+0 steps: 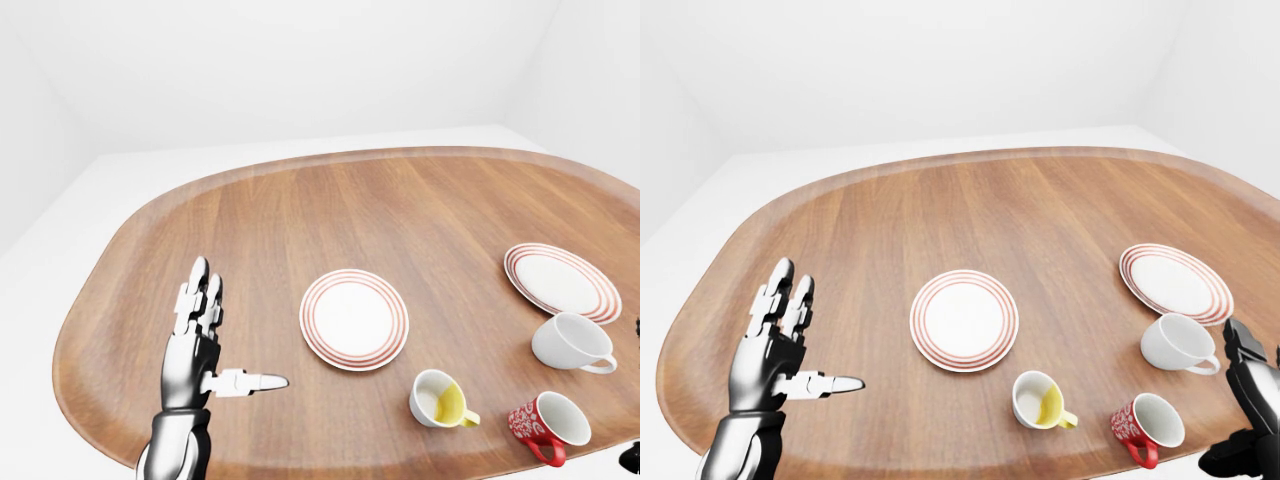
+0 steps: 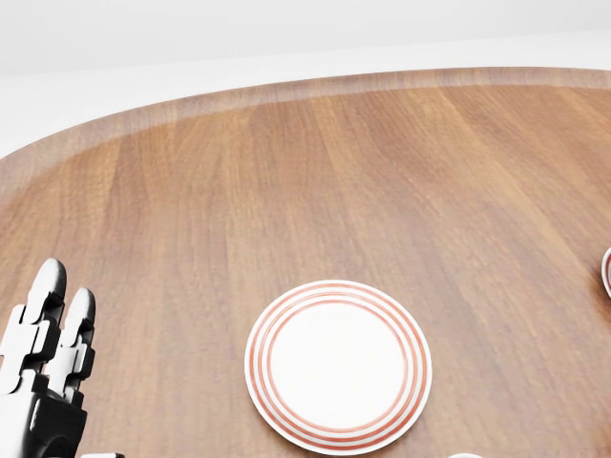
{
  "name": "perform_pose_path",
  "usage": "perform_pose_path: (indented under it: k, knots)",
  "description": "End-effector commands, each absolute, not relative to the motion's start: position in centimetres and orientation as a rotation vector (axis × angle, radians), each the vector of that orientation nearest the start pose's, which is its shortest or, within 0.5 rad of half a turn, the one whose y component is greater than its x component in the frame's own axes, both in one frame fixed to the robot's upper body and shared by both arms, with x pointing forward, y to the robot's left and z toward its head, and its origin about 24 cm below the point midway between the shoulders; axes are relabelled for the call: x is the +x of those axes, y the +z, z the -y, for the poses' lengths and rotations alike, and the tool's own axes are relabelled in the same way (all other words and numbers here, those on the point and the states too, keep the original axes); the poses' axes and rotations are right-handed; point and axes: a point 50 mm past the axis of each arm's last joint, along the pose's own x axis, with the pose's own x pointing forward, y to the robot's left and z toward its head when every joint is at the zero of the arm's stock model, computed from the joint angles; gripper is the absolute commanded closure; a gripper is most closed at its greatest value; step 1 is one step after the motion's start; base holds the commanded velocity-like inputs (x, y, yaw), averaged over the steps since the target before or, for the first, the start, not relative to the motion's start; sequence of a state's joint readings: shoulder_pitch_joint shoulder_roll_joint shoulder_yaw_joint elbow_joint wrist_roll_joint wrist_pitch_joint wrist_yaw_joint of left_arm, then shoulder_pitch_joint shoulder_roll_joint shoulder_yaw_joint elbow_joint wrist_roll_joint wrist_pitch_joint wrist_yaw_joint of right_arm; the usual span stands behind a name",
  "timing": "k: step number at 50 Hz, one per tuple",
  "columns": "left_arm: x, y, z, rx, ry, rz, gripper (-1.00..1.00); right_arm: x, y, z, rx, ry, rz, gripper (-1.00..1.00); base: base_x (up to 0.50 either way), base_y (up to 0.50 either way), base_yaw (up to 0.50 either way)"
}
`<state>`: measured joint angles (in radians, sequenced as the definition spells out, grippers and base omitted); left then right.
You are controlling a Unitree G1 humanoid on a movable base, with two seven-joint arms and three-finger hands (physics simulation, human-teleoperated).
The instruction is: Put the red mug on the left plate.
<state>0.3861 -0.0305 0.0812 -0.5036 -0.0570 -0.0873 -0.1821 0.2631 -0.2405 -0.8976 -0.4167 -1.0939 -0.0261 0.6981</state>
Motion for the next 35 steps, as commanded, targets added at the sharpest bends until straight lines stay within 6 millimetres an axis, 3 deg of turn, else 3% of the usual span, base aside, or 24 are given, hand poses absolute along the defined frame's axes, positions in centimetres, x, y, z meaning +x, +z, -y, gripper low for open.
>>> perform_pose_path:
  k: [1, 11, 23, 35]
  knots:
    - [17.4, 8.8, -17.6, 0.006, 0.005, 0.221, -1.00, 9.2, 11.4, 37.3, -1.341, -0.391, -0.842, -1.00, 0.00, 0.00, 0.00]
    - [17.3, 8.7, -17.6, 0.005, 0.004, 0.214, -1.00, 9.3, 10.7, 37.8, -1.317, -0.383, -0.873, -1.00, 0.00, 0.00, 0.00]
    - [17.3, 8.6, -17.6, 0.005, 0.004, 0.210, -1.00, 11.8, 11.8, 38.5, -1.276, -0.427, -0.816, -1.00, 0.00, 0.00, 0.00]
    - [17.2, 8.5, -17.6, 0.003, 0.004, 0.206, -1.00, 12.6, 10.8, 38.7, -1.262, -0.413, -0.819, -1.00, 0.00, 0.00, 0.00]
